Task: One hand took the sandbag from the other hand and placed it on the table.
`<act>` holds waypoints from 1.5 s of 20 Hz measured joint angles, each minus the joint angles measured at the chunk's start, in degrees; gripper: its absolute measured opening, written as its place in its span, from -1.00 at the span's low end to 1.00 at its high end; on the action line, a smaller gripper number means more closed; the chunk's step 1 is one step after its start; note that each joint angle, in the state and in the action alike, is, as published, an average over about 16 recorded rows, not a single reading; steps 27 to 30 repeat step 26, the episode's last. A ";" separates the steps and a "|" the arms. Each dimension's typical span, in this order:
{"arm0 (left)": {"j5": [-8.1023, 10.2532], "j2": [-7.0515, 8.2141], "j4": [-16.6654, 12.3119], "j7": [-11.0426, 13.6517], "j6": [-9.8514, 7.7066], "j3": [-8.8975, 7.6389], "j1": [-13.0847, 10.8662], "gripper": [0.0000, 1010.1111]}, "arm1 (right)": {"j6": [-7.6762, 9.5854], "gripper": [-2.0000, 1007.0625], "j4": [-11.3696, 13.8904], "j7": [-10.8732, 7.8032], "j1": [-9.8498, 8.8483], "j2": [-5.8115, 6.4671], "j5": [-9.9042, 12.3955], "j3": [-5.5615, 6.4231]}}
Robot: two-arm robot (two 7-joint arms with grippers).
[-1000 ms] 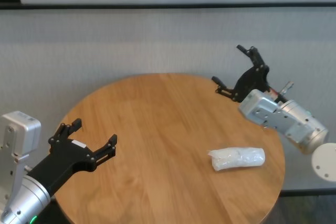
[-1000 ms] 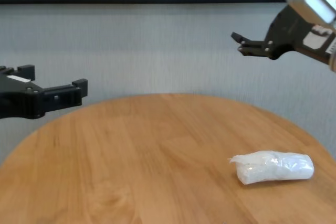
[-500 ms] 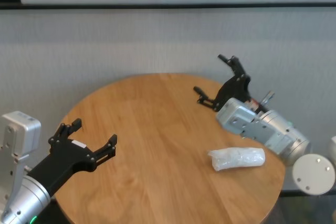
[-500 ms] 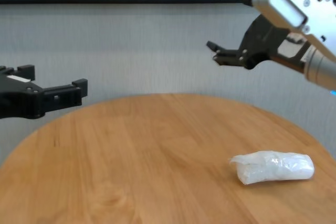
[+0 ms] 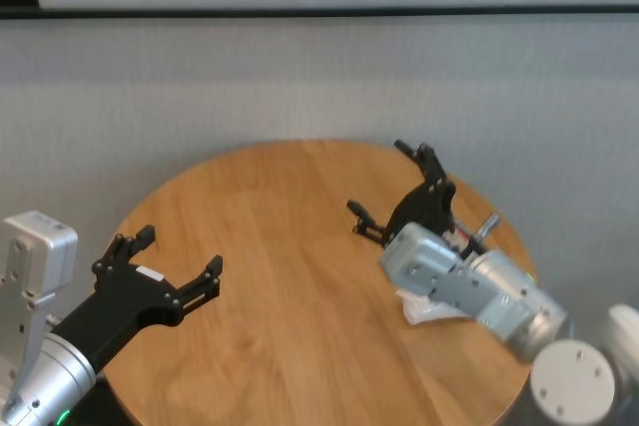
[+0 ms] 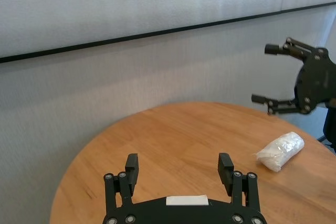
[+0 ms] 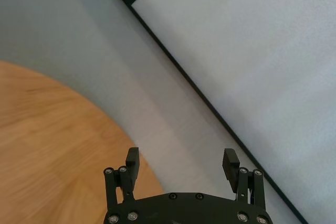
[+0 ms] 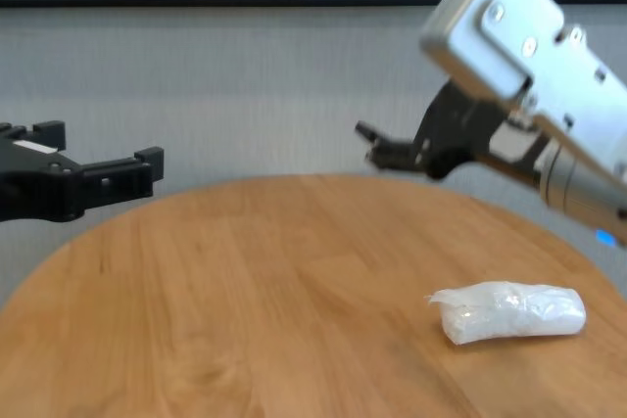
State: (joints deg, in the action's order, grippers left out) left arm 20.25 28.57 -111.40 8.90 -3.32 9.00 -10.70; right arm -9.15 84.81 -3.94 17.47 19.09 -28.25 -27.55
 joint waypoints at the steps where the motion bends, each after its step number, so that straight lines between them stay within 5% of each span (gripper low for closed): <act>1: 0.00 0.00 0.00 0.00 0.00 0.00 0.00 0.98 | 0.58 1.00 0.80 0.08 -0.70 0.05 -0.36 0.01; 9: 0.00 0.00 0.00 0.00 0.00 0.00 0.00 0.98 | 3.68 1.00 5.41 0.57 -4.68 0.71 -2.54 0.04; 30: 0.00 0.00 0.00 0.00 0.00 0.00 0.00 0.98 | 3.33 1.00 4.89 0.52 -4.29 0.67 -2.26 -0.02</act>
